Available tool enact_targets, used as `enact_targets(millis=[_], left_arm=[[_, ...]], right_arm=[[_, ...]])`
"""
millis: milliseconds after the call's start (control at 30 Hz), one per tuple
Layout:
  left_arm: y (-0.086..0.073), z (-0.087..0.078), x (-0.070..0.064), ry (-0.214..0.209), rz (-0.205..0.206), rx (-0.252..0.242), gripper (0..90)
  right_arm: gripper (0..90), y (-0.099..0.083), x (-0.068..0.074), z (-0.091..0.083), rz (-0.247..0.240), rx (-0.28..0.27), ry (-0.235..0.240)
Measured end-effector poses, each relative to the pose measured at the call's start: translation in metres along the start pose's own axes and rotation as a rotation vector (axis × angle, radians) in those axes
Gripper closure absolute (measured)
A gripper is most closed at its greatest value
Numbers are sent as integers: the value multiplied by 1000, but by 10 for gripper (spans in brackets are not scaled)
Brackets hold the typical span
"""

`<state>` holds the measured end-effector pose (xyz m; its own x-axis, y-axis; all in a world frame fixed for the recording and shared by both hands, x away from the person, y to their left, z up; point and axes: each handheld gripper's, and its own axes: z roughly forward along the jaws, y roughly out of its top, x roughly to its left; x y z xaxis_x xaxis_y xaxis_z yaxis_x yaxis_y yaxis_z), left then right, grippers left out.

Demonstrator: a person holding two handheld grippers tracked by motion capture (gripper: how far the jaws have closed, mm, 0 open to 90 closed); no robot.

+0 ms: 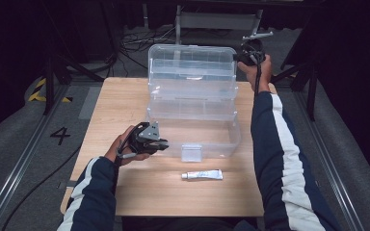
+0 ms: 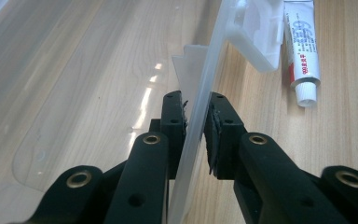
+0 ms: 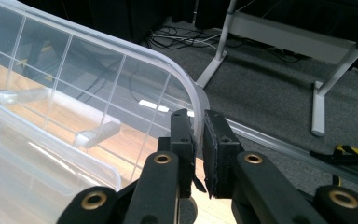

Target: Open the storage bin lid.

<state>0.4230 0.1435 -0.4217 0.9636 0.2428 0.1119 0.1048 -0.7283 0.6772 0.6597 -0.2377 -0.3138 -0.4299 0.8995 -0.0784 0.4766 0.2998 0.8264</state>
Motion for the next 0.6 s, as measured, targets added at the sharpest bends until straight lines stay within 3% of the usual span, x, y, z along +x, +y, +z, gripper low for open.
enact_targets(millis=[600], left_arm=[[-1, 0, -1, 7, -8, -12, 782]], right_arm=[[830, -2, -5, 21, 31, 32, 2]])
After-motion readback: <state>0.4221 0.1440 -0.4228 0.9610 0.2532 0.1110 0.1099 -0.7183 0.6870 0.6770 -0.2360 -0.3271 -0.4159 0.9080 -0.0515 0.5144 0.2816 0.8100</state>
